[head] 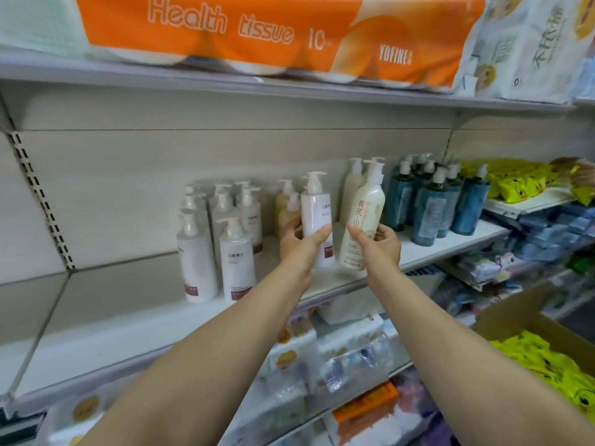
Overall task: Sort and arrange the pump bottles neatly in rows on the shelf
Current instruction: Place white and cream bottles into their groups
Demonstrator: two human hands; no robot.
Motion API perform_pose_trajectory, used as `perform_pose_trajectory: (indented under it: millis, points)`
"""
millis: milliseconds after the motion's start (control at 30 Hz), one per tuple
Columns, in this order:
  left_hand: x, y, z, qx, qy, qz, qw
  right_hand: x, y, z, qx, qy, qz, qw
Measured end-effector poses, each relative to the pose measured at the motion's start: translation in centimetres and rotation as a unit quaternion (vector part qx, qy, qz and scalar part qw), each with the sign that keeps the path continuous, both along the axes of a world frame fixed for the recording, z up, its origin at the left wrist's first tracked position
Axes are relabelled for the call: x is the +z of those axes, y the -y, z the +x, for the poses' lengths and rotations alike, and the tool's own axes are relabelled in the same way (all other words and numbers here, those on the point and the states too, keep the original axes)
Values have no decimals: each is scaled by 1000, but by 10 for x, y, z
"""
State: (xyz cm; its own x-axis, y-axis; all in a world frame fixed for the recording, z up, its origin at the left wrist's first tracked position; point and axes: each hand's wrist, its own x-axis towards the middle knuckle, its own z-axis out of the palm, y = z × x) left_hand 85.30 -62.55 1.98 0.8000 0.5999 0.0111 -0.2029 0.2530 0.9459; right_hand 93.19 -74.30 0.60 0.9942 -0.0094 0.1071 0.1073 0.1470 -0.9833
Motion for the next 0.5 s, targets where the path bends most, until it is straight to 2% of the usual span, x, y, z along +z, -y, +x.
perform_pose_trajectory:
  millis: [500]
  points:
    - [-19,30,86,91,-16,38,995,-2,22,120,42,3,-47,998]
